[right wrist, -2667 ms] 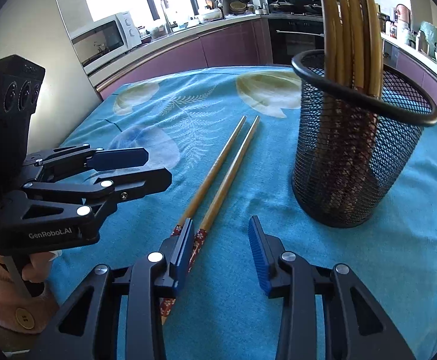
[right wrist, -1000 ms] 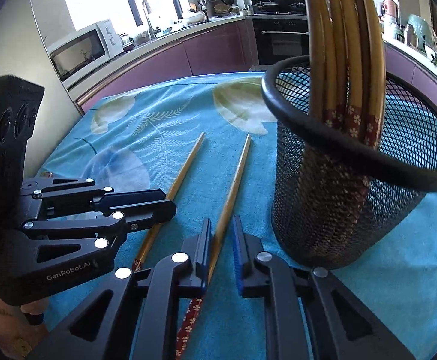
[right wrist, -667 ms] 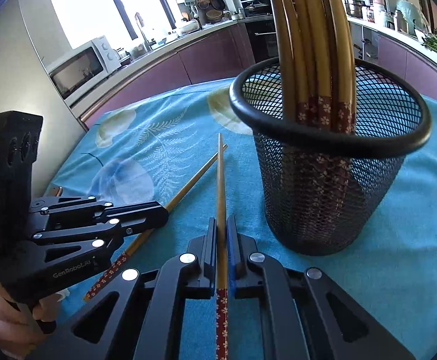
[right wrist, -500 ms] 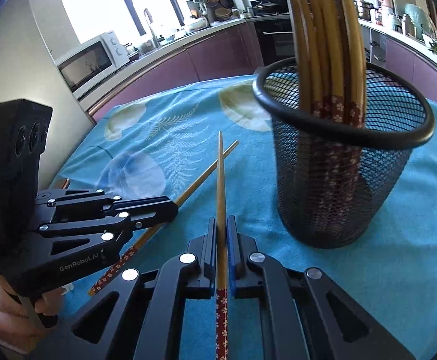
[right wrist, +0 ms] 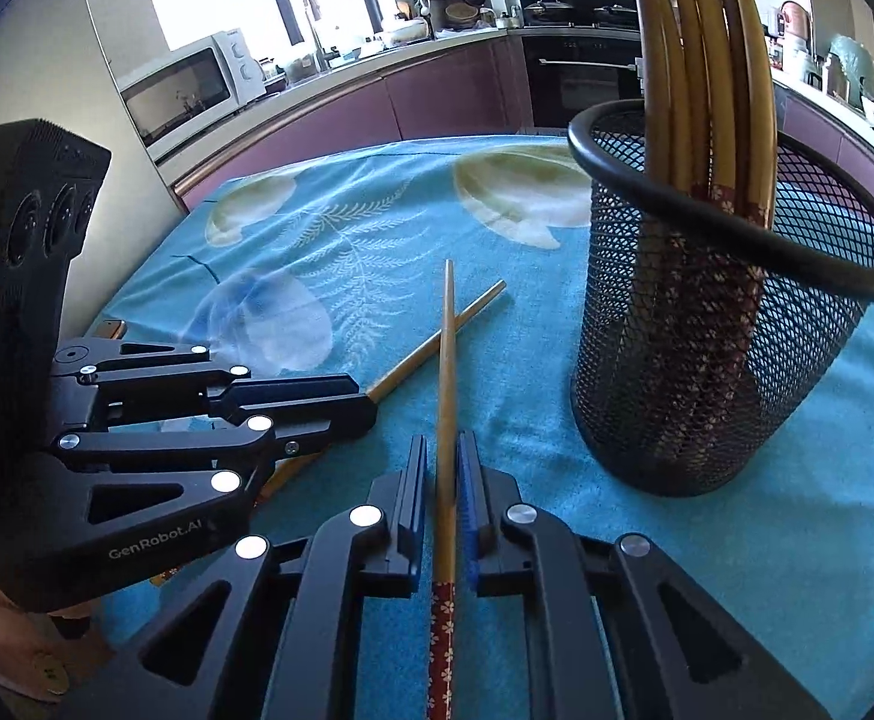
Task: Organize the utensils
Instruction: 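Close the left gripper on one chopstick while the right gripper closes on the other, then lift both chopsticks upright and carry them above the mesh cup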
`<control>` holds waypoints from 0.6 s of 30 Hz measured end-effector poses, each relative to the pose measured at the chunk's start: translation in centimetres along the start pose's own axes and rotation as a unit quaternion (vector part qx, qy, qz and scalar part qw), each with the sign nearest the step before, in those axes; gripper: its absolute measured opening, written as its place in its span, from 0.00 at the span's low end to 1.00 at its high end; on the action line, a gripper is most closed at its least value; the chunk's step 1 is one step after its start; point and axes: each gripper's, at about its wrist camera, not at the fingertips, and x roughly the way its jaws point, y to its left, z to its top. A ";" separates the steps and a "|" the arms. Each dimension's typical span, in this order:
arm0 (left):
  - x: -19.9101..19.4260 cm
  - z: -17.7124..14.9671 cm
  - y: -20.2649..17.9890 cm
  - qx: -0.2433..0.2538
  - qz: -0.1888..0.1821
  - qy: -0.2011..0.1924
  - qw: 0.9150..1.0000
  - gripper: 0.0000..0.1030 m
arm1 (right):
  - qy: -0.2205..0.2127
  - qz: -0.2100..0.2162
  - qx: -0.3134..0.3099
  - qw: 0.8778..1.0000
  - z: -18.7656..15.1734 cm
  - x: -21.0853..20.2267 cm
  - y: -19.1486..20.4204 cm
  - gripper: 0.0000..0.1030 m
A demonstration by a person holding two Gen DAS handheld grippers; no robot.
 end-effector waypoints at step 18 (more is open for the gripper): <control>-0.7 0.4 0.0 -0.011 -0.004 -0.014 1.000 0.07 | -0.015 0.018 0.014 1.000 0.1 -1.4 -0.7 0.06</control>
